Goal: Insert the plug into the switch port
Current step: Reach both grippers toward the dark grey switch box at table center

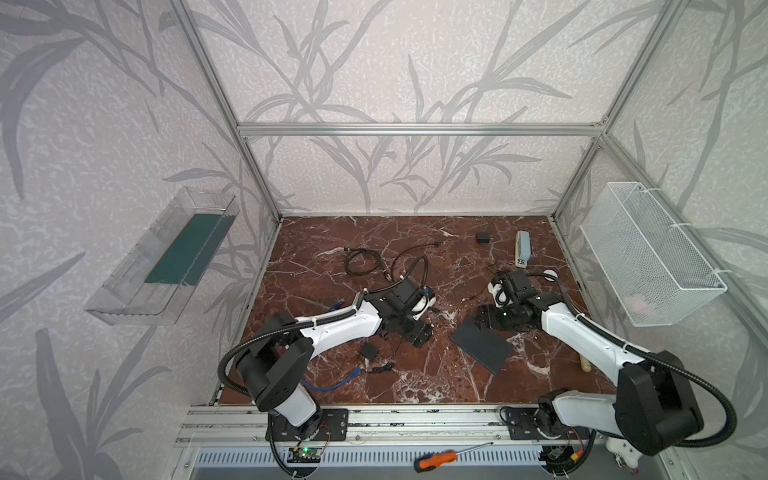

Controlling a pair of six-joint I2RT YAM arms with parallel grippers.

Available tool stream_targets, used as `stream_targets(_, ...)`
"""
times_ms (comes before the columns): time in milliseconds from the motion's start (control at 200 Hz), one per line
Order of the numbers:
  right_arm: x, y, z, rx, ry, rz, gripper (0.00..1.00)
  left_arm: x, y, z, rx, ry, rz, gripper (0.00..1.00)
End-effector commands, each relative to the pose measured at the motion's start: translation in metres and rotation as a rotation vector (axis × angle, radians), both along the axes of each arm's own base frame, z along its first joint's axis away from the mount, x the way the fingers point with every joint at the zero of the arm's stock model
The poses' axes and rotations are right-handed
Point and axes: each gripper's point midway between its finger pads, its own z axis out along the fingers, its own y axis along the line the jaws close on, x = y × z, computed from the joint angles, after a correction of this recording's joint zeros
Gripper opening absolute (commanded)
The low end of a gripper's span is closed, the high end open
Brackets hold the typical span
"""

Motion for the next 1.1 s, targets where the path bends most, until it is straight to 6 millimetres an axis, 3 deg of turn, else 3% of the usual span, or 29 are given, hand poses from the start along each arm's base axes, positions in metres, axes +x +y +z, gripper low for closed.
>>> stream_targets(0,-0.029,-0.008,-0.012,-0.028,0.123,-0.005,0.81,-0.025,-0.012,-0.012,0.022,0.117,-0.021,0.79)
stream_targets(180,-0.034,-0.018,-0.020,-0.037,0.143,-0.027,0.81,-0.040,-0.056,-0.018,-0.093,0.168,-0.007,0.78)
stream_targets(365,-0.023,-0.038,-0.023,-0.021,0.127,-0.108,0.81,-0.054,-0.103,-0.017,-0.155,0.160,-0.002,0.79)
stream_targets(560,-0.022,-0.034,-0.025,0.062,0.144,-0.113,0.79,-0.047,-0.135,-0.030,-0.257,0.205,0.094,0.79)
stream_targets(825,-0.032,-0.007,-0.033,0.239,0.212,-0.115,0.71,-0.010,-0.150,-0.023,-0.279,0.119,0.159,0.79)
stream_targets(955,-0.019,0.007,-0.024,0.345,0.200,-0.150,0.69,0.017,-0.143,-0.017,-0.291,0.094,0.201,0.79)
stream_targets(1095,0.003,0.026,-0.020,0.397,0.189,-0.143,0.68,0.048,-0.121,-0.009,-0.295,0.080,0.253,0.76)
